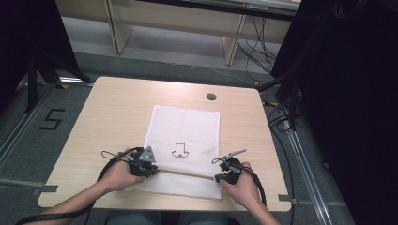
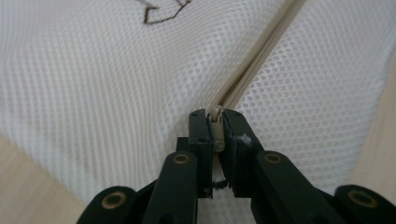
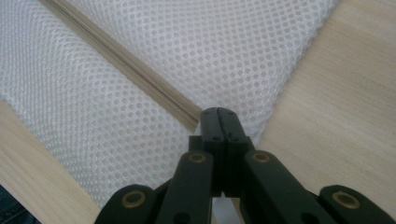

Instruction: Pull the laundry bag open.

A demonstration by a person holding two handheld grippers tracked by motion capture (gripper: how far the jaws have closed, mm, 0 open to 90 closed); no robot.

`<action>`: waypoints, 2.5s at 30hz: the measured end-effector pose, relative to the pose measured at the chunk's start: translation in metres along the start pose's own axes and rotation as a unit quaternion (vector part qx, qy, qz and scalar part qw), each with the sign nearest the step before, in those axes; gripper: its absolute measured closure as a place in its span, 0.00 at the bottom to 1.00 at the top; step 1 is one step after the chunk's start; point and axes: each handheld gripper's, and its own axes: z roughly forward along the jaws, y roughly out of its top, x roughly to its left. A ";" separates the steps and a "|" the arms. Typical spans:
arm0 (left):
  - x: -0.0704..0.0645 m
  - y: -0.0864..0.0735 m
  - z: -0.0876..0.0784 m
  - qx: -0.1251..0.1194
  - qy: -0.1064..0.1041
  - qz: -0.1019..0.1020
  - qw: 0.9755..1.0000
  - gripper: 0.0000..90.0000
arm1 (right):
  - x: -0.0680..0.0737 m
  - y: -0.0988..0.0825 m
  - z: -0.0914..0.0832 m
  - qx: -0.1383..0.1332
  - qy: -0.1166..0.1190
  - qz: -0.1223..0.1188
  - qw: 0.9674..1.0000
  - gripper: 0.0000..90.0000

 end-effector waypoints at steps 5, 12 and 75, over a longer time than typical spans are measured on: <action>0.003 -0.011 -0.010 -0.010 0.001 -0.004 1.000 0.91 | -0.001 0.001 0.000 0.004 0.004 0.008 1.000 1.00; 0.004 -0.015 -0.012 0.003 0.014 0.003 1.000 0.91 | 0.001 0.001 0.000 0.005 0.000 0.013 1.000 1.00; -0.010 -0.051 -0.056 -0.152 0.060 -0.128 0.978 0.46 | -0.009 -0.006 -0.024 -0.065 0.017 0.012 0.998 0.72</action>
